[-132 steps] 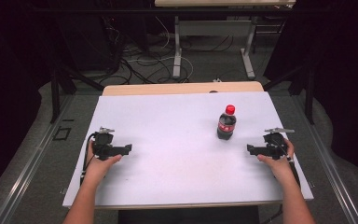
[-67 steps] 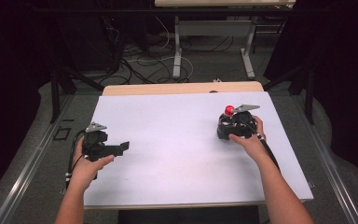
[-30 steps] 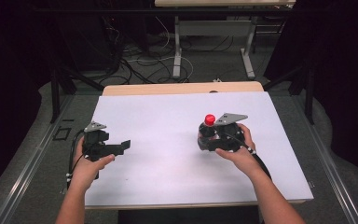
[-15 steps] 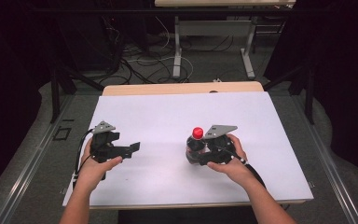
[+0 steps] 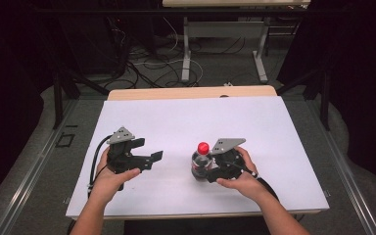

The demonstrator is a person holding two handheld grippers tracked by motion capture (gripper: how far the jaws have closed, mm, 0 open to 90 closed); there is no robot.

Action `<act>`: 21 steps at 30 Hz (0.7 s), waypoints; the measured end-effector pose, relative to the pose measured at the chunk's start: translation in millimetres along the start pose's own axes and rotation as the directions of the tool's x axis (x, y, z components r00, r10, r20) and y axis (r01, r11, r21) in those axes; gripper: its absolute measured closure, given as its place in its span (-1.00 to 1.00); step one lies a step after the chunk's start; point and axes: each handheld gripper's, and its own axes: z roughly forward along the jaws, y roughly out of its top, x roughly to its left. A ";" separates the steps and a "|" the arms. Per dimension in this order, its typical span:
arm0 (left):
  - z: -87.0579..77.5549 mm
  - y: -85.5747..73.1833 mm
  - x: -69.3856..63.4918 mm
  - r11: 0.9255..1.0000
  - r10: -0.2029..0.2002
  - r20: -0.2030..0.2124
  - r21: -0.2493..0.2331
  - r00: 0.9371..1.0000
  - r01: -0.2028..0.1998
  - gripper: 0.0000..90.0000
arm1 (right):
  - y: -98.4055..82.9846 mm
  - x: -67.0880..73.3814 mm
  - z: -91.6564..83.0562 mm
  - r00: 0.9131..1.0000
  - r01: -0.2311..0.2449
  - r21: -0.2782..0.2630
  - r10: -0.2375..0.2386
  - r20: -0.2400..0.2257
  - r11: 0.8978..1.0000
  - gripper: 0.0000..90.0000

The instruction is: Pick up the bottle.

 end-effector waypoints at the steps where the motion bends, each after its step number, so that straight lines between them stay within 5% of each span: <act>1: 0.6 1.3 -2.8 1.000 0.005 0.010 0.004 1.000 -0.005 -0.62 | -0.6 0.2 0.3 1.000 0.000 0.001 0.000 -0.002 1.000 -0.32; 11: 12.9 17.5 -20.4 0.998 0.065 0.066 -0.003 0.996 -0.065 -0.46 | -4.0 5.2 3.9 1.000 0.006 0.032 -0.006 -0.016 0.999 -0.32; 21: 26.0 39.0 -37.9 0.994 0.109 0.139 -0.023 0.984 -0.107 -0.38 | -2.7 11.0 3.5 0.999 0.030 0.026 -0.030 -0.025 0.999 -0.32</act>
